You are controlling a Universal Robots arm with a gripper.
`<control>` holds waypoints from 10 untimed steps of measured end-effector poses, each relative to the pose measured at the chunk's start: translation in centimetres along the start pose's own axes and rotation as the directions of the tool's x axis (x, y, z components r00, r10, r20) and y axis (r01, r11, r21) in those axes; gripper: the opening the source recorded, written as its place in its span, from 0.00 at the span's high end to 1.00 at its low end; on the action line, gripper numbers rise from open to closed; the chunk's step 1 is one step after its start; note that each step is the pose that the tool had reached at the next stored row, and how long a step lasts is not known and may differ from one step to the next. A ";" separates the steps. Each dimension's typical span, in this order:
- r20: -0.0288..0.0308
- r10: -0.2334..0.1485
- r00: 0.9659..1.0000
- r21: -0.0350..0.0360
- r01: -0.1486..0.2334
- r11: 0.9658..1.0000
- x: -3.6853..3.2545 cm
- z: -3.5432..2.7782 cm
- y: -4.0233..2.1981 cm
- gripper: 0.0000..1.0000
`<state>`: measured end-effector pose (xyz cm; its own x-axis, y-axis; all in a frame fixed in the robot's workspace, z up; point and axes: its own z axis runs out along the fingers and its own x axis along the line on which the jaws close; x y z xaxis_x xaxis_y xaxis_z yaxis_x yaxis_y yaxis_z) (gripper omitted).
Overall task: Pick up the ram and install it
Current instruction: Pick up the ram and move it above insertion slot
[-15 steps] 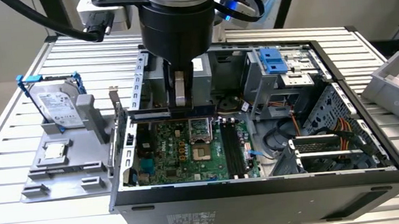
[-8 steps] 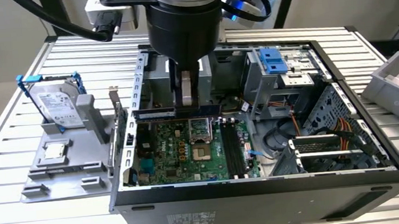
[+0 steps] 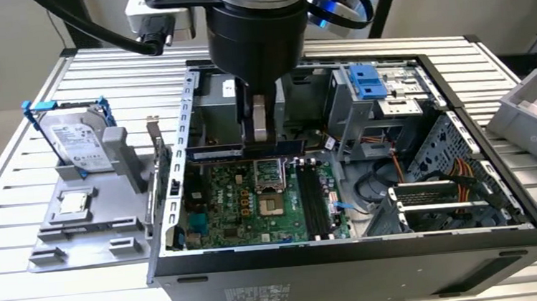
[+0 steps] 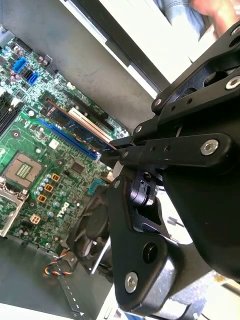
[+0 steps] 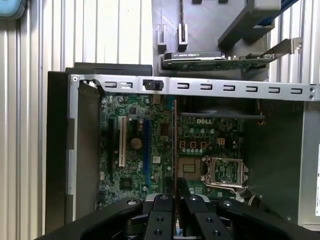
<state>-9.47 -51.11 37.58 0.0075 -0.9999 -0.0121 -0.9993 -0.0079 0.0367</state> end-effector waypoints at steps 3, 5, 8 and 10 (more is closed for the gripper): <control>0.000 0.000 1.000 0.000 0.000 1.000 0.00 0.00 -0.20 1.00; 0.000 0.000 1.000 0.000 0.000 1.000 0.00 0.00 -0.33 1.00; 0.000 0.000 1.000 0.000 0.000 1.000 0.00 -0.01 -0.56 1.00; 0.000 0.000 1.000 0.000 0.000 1.000 0.01 -0.01 -0.69 1.00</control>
<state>-8.77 -51.11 37.56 0.0074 -0.9999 -0.0120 -0.9993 -0.0079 0.0367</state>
